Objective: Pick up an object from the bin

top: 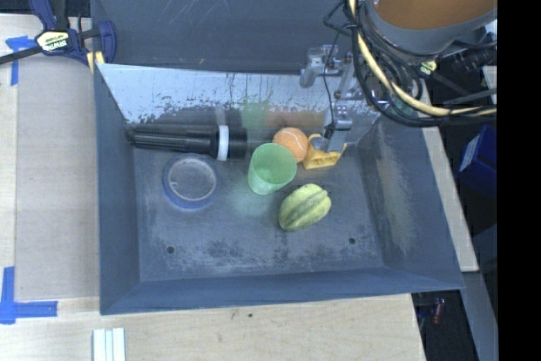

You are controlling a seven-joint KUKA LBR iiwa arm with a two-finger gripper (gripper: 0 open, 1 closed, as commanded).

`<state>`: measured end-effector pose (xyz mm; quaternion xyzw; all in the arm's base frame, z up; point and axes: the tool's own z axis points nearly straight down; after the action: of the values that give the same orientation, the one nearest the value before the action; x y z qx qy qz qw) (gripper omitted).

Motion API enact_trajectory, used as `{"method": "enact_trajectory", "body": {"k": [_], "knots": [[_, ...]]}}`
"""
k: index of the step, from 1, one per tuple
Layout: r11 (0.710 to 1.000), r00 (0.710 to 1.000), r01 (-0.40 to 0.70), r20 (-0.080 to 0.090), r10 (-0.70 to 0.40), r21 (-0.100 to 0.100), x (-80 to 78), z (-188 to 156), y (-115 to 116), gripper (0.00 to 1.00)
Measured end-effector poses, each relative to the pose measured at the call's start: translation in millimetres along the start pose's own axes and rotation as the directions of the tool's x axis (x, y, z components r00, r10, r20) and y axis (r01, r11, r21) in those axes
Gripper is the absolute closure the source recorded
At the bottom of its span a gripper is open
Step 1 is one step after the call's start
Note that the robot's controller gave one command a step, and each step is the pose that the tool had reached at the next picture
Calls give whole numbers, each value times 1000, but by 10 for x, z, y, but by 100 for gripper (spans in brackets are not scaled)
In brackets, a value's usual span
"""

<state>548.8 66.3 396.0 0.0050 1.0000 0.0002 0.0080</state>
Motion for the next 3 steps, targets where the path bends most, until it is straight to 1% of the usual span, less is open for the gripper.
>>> {"method": "enact_trajectory", "body": {"k": [1, 2, 3], "knots": [[969, 969, 247, -8, -247, -1, -221, 369, -70, 0], [973, 973, 230, -16, -230, -4, -319, 838, 387, 0], [954, 954, 298, -1, -298, -1, -125, 761, 617, 0]]}}
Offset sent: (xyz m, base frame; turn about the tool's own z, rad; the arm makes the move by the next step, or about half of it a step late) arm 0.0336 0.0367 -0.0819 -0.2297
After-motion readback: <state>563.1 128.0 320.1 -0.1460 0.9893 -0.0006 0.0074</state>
